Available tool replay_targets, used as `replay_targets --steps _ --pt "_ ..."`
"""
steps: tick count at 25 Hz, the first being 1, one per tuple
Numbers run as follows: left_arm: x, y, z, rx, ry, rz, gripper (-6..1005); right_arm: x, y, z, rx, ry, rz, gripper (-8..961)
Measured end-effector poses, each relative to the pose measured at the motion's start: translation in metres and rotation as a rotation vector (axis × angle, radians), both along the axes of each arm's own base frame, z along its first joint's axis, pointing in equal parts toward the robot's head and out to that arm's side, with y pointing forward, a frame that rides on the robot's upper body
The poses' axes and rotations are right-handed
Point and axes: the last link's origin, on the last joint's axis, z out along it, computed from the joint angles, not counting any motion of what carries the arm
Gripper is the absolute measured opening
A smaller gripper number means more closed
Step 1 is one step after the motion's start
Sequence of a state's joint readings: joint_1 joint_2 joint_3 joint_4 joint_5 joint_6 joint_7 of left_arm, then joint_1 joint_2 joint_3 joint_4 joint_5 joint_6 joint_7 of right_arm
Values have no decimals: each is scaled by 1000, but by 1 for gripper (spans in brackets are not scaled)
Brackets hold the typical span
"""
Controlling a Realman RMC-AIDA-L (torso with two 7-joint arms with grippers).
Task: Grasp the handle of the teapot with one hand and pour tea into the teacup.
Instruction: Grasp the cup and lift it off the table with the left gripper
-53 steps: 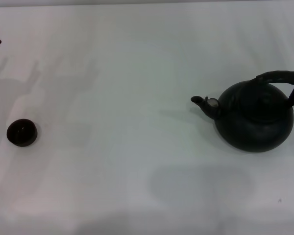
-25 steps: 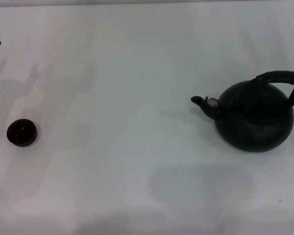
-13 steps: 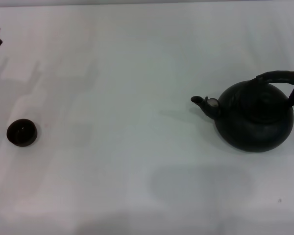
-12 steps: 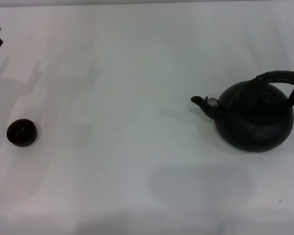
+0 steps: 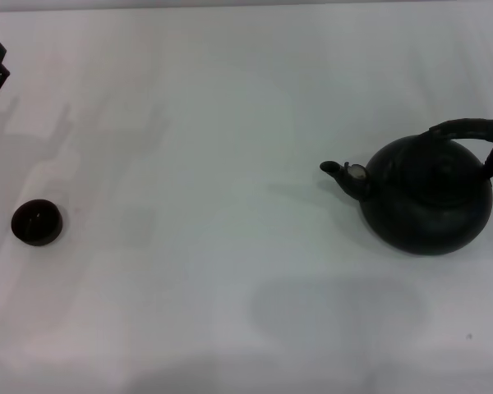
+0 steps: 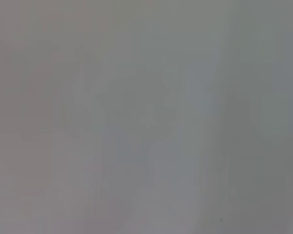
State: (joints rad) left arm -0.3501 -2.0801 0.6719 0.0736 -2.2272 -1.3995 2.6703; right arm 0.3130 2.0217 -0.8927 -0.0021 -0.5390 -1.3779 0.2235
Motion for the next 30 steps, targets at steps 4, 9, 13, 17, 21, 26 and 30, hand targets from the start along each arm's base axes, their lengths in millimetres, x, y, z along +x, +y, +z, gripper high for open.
replay_targets --steps 4,9,13,17,21,26,30 --pt "1 0 0 1 -2 -4 861 0 0 0 -1 -1 3 869" --pt "1 0 0 2 -4 -7 862 0 0 -1 -4 -1 1 869" --pt "1 0 0 1 -7 -7 862 -1 0 0 -3 -1 5 869" --pt "2 0 0 1 -7 -7 862 -1 0 -1 -2 0 7 869" --pt "2 0 0 2 -8 -9 862 -2 0 -1 -3 1 9 869" --pt "5 0 0 0 -9 -28 861 -2 0 -1 -4 3 12 868" --pt "6 -1 -3 -17 -2 -36 861 -3 0 -2 -11 1 16 868"
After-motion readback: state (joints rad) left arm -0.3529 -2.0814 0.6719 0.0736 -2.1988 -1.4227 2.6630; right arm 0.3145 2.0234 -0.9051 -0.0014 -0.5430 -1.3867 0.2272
